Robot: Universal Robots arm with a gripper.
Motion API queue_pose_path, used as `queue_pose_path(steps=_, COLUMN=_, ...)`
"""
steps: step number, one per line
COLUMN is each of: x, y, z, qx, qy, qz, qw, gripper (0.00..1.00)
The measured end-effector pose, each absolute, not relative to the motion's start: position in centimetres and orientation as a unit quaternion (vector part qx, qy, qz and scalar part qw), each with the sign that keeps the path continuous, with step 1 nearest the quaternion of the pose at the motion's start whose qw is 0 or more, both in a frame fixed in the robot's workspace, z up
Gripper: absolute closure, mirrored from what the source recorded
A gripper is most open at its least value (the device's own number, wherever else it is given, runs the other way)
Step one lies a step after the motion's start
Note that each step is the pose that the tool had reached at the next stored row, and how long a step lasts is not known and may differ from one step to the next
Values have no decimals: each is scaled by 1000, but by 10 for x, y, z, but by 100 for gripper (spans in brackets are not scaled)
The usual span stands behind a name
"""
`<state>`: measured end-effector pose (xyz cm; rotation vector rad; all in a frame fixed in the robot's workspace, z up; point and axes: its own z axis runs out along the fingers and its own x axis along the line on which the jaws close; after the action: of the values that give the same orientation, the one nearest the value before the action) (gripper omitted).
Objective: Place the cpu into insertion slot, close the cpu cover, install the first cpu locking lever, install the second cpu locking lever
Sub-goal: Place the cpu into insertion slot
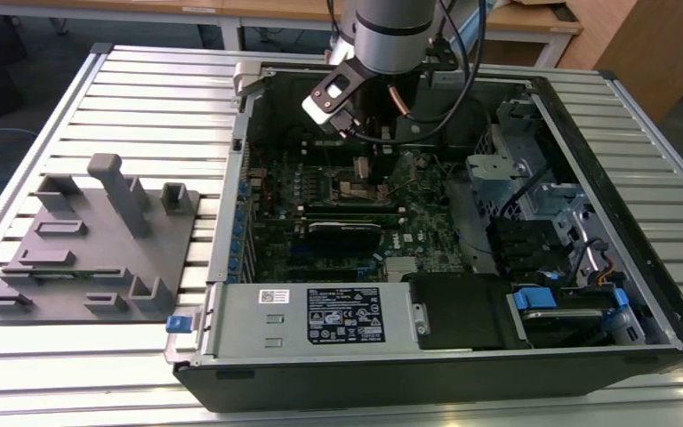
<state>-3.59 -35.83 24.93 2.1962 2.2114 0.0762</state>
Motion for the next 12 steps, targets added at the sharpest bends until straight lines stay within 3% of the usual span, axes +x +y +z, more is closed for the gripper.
queue_pose_path(steps=12, x=-36, y=-358, z=247, qx=704, qy=709, qz=24, qw=12, gripper=46)
